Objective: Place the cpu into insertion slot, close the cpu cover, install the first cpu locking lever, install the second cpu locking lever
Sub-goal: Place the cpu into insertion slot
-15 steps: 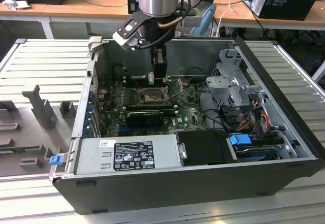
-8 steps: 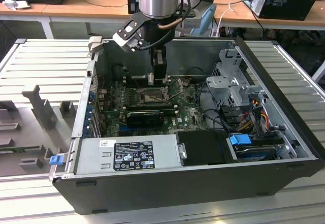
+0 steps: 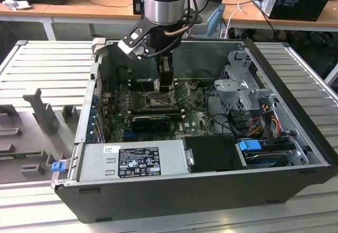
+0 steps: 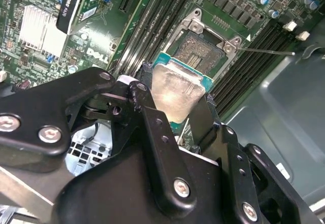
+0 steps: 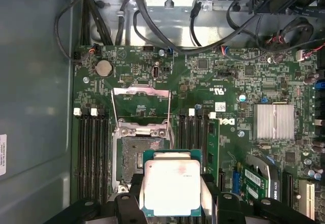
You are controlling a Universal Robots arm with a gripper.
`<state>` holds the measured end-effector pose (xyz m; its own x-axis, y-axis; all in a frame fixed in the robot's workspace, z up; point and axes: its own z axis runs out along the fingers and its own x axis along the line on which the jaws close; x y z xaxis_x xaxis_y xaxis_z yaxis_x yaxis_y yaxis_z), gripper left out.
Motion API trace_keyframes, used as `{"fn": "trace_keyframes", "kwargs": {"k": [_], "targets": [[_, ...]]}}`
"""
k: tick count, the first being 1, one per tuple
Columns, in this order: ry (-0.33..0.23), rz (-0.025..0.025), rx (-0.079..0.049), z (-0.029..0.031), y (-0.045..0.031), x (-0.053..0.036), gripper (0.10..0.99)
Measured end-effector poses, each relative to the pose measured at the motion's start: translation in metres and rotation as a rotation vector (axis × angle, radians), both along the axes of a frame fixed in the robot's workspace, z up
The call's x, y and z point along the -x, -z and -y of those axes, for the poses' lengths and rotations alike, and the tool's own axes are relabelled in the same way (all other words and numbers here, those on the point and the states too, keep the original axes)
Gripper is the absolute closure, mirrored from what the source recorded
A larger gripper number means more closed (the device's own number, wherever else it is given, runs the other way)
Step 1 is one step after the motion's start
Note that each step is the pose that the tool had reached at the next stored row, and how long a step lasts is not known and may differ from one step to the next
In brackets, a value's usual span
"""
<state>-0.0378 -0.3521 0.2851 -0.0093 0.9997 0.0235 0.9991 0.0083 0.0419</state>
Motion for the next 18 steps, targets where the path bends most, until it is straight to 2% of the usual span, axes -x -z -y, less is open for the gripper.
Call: {"fn": "trace_keyframes", "kwargs": {"k": [8,18], "targets": [[0.000,0.0000,0.000,-0.0007,0.0200,0.0000,0.557],[0.000,-0.0034,0.000,-0.0007,0.0240,0.0000,0.557]]}}
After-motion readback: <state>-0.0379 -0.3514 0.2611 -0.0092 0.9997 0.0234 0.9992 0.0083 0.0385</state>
